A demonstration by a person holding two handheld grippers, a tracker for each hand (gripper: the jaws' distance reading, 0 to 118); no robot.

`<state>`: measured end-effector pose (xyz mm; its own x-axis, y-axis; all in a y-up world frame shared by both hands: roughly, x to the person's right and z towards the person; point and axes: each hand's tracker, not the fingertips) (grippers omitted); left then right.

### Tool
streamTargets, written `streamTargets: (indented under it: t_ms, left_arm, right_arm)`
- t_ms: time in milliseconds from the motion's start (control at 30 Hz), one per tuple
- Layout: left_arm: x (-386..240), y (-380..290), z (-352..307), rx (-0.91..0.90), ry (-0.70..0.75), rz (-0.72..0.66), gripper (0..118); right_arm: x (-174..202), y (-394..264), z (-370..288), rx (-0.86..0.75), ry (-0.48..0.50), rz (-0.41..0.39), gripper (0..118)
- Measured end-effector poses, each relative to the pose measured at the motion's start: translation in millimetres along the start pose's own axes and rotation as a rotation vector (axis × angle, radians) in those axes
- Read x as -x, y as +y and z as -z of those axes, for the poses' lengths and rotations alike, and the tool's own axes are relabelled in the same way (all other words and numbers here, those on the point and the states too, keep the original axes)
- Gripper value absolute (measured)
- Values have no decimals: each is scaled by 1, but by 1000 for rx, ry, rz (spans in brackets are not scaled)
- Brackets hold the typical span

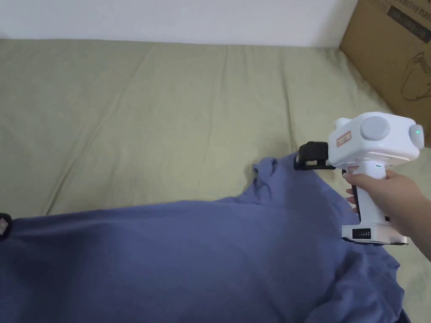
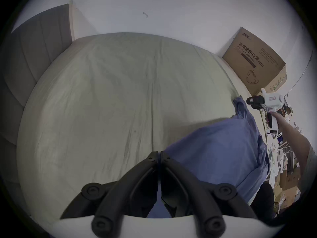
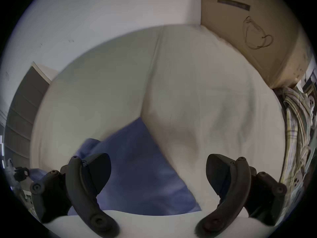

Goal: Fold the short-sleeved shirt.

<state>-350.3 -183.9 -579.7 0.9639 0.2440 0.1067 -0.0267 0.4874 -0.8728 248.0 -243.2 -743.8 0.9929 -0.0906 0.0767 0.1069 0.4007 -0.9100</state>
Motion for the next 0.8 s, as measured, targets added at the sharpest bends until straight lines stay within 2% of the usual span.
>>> streamTargets:
  t_ms: [67,100,167,200,233,333,433,500,633,800]
  left_arm:
    - [9,1,6,13,9,-1,0]
    - [11,0,8,19,10,-1,0]
    - [9,-3,9,28,13,-7,0]
    - [8,-4,8,32,10,-11,0]
    - [8,-5,8,31,12,-11,0]
    - [16,-6,2,23,-13,-43,0]
    - [20,-8,-11,-6,-68,-88,0]
    - [23,-10,-24,-29,-97,-116,0]
    - [21,-23,-59,-57,-143,-115,0]
    - [12,-58,-101,-57,-205,-77,0]
  right_arm:
    - [4,-1,15,71,-15,-44,110]
    - [7,-3,16,90,1,-66,94]
    - [16,-7,2,21,-62,-118,63]
    - [13,-12,-13,-9,33,-107,10]
    - [11,-12,-22,0,94,-82,0]
    - [0,-19,-64,-86,110,-32,0]
    - [-17,-32,-115,-142,187,34,0]
    - [-28,-54,-151,-177,224,65,0]
    - [-52,-108,-215,-203,241,77,0]
    - [-71,-193,-258,-194,264,127,0]
